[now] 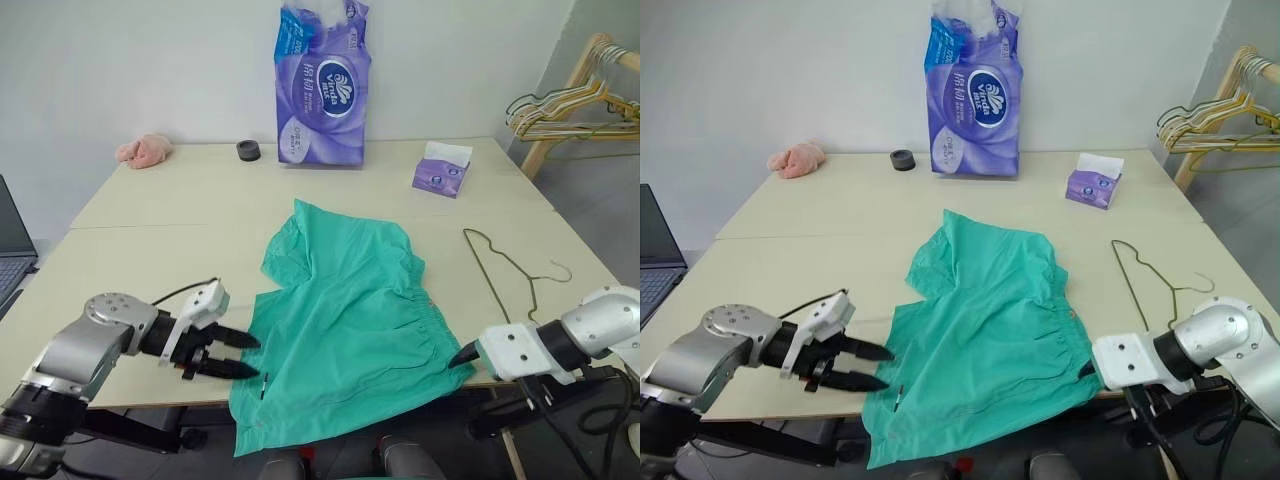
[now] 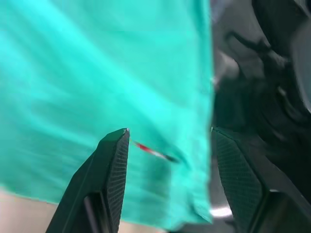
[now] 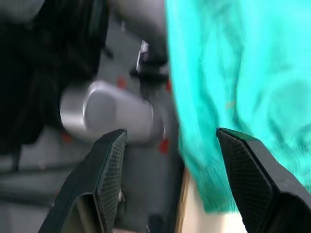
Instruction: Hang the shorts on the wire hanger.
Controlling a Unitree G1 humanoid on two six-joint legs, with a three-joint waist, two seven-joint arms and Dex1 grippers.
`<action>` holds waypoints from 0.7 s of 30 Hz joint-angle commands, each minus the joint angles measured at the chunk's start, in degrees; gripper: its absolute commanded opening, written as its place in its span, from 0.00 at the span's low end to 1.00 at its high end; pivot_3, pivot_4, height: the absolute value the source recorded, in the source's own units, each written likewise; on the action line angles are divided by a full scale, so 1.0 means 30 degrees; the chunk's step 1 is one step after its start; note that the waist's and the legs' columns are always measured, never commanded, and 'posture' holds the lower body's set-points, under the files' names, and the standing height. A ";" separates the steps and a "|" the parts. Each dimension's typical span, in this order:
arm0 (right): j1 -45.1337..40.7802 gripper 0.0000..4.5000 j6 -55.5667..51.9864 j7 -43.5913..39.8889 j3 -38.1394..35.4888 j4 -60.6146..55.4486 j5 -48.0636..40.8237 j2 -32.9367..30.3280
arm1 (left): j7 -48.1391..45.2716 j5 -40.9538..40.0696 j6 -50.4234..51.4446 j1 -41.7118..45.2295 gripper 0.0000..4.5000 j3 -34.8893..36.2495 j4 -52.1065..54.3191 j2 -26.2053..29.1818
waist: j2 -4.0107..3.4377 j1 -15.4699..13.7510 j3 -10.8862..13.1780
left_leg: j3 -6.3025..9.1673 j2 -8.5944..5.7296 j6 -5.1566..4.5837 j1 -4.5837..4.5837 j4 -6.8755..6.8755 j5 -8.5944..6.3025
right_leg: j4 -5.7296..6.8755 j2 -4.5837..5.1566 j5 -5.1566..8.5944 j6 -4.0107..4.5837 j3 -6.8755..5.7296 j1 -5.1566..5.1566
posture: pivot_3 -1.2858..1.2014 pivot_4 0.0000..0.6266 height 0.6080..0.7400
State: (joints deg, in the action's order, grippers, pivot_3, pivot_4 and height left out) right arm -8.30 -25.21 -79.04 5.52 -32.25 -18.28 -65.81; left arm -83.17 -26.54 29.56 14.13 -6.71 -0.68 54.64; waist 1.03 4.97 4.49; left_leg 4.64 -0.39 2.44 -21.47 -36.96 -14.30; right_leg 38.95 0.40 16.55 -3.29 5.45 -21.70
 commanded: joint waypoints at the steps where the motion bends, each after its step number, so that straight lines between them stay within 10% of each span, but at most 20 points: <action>1: -0.2317 0.70 -0.0798 0.3068 -0.0711 0.2598 0.0540 0.1901 | 0.1788 -0.0023 0.0788 0.1740 0.62 -0.0021 -0.0104 -0.1851 | 0.0025 0.0004 0.0013 | 0.0001 -0.0002 0.0000 0.0000 -0.0007 0.0000 | -0.0001 -0.0001 -0.0006 -0.0009 0.0004 0.0002 | 0.48 0.09 1.00; 21: -0.7559 0.70 0.7206 1.1792 0.1195 1.7439 0.7160 1.0120 | 0.3620 0.3004 -0.0052 0.1054 0.62 -0.3812 0.0467 -0.5064 | 0.0031 0.0547 0.0033 | -0.0010 -0.0006 -0.0005 0.0010 0.0009 -0.0025 | 0.0005 -0.0136 -0.0083 0.0136 0.0049 -0.0018 | 0.48 0.08 1.00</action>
State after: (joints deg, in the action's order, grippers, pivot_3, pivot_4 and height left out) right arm -29.27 -5.46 -43.99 9.38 19.27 3.37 -35.68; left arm -72.42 -17.78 30.46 17.22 -18.18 0.28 39.61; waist 1.13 6.62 4.59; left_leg 4.62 -0.40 2.42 -21.44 -36.94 -14.38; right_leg 38.96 -0.01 16.28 -2.85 5.58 -21.75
